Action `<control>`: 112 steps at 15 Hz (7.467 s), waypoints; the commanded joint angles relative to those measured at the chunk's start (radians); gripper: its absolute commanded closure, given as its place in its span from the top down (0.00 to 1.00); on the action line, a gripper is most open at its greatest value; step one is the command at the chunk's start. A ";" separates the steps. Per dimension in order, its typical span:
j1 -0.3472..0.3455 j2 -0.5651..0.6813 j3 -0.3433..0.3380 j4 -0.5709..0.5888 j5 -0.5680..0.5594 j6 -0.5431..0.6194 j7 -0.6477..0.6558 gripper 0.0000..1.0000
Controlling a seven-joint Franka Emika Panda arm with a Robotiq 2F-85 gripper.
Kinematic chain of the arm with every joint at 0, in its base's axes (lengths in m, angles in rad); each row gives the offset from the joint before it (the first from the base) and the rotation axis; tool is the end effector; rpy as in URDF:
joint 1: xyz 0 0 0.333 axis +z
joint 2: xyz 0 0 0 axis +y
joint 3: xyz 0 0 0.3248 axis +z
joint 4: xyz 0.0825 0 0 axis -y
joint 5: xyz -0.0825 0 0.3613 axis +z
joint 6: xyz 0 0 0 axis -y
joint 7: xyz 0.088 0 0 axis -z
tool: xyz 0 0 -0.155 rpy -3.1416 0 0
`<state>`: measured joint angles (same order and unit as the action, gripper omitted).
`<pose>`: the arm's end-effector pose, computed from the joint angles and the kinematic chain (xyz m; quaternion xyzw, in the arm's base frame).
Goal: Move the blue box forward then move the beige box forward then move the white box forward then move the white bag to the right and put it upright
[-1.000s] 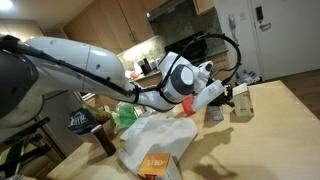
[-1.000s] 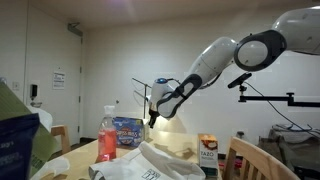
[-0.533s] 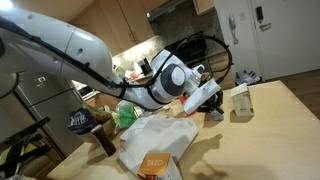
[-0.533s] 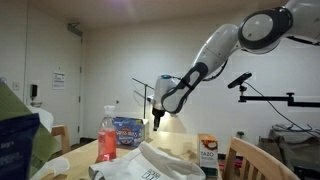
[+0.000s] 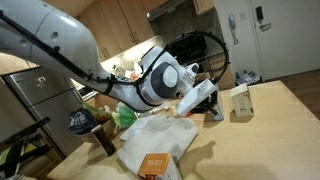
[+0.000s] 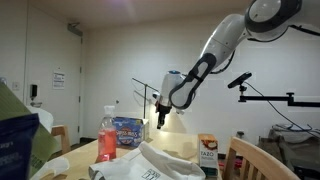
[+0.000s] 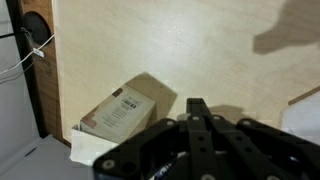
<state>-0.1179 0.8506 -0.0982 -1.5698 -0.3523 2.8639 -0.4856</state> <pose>0.7315 -0.1330 0.1655 0.9211 0.3041 0.1610 0.1823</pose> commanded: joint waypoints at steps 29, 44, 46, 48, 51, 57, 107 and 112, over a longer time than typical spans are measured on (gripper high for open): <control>-0.451 -0.361 0.328 -0.732 -0.450 0.465 -0.002 0.00; -0.053 -0.510 -0.061 -0.773 -0.270 0.603 0.007 0.00; -0.078 -0.537 -0.024 -0.818 -0.295 0.622 0.023 0.00; -0.170 -0.571 0.086 -0.835 -0.337 0.592 0.052 0.00; -0.147 -0.529 0.074 -0.801 -0.308 0.592 0.024 0.01; -0.155 -0.538 0.078 -0.810 -0.310 0.592 0.024 0.01; -0.720 -0.429 0.686 -0.824 -0.463 0.277 0.121 1.00; -0.733 -0.426 0.692 -0.834 -0.458 0.186 0.088 1.00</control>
<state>-0.8336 0.4673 0.5811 -2.3769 -0.8045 3.1054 -0.3753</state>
